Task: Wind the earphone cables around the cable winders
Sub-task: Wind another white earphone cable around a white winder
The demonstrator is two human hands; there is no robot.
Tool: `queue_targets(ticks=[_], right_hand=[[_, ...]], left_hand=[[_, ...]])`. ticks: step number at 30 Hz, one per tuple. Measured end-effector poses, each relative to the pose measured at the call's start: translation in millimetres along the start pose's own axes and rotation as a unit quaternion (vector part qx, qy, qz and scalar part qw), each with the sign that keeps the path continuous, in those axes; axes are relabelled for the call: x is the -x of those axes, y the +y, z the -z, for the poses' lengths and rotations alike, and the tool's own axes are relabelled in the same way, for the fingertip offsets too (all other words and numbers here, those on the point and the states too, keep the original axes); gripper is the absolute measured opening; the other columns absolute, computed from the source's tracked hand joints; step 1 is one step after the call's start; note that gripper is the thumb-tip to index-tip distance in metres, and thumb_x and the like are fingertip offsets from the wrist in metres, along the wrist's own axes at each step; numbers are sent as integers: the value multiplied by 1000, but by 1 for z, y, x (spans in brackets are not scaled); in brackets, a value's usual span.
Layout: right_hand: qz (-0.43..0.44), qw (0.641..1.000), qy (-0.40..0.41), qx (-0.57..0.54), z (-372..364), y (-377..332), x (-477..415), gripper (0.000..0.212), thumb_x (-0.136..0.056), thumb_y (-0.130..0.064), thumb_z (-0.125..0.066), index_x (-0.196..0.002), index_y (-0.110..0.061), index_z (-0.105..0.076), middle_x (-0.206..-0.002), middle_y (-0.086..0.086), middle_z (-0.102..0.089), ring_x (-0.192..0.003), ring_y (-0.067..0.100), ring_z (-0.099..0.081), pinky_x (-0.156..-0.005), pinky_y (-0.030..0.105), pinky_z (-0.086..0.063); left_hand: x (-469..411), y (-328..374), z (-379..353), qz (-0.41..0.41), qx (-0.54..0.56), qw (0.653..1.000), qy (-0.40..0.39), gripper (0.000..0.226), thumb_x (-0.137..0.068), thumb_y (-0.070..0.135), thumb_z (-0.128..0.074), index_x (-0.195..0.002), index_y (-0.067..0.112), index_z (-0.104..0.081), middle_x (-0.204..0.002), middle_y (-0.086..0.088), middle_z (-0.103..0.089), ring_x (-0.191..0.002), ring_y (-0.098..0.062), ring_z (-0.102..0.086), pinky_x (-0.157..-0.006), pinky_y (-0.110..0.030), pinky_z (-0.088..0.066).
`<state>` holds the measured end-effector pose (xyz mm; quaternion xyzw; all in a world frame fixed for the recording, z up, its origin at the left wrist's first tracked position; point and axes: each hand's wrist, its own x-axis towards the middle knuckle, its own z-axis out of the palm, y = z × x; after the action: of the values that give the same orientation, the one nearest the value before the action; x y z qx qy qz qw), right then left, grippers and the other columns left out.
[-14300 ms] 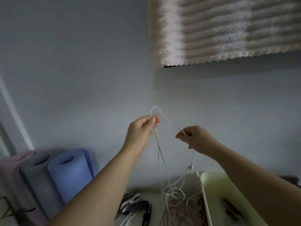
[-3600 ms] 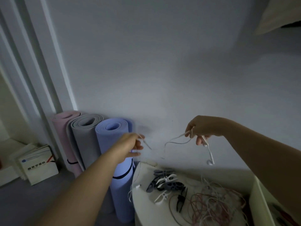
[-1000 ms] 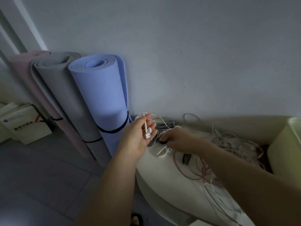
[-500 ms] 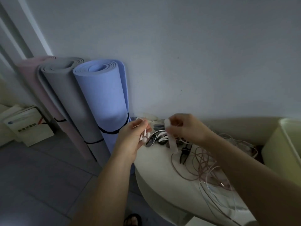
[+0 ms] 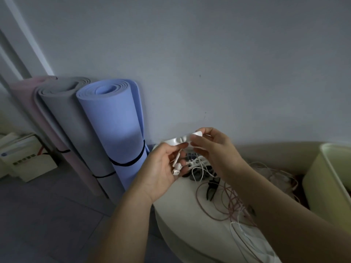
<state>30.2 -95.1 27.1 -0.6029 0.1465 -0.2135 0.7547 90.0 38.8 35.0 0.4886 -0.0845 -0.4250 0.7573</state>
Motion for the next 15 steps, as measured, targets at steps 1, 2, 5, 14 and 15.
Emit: queue_targets(ticks=[1,2,5,14,15], right_hand=[[3,1000,-12,18,-2,2,-2,11,-84,-8,-68,-86,-12,-58,-83,9,-65,-81,24,-61,-77,31,-49],[11,999,-26,35,-4,2,-2,11,-84,-8,-68,-87,-12,-58,-82,9,-66,-79,22,-62,-76,31,-49],[34,993,-62,93,-10,0,-2,19,-83,-16,-70,-96,-8,-59,-92,15,-70,-85,22,-65,-79,31,-51],[-162,952,-253,48,-15,13,1,67,-82,-69,-23,-100,-22,-67,-86,4,-61,-78,17,-52,-79,31,-40],[-175,946,-267,51,-15,12,3,62,-84,-66,-30,-98,-19,-66,-86,11,-57,-73,18,-51,-73,31,-40]], left_hand=[[0,1,2,7,10,1000,1,38,-76,31,-57,-103,5,-64,-73,-2,-50,-58,-11,-46,-51,-22,-48],[-1,0,4,12,18,1000,13,41,-79,38,-57,-103,6,-65,-71,-2,-49,-58,-11,-45,-50,-22,-47],[-4,-2,12,15,35,997,61,36,-93,41,-50,-100,9,-64,-64,0,-46,-52,-8,-41,-45,-18,-42],[11,12,16,43,108,992,-44,36,-77,31,-52,-84,3,-74,-60,-3,-44,-47,-9,-37,-44,-19,-36],[12,13,17,37,116,991,-46,37,-78,31,-51,-79,4,-76,-60,-2,-44,-47,-9,-38,-44,-19,-37]])
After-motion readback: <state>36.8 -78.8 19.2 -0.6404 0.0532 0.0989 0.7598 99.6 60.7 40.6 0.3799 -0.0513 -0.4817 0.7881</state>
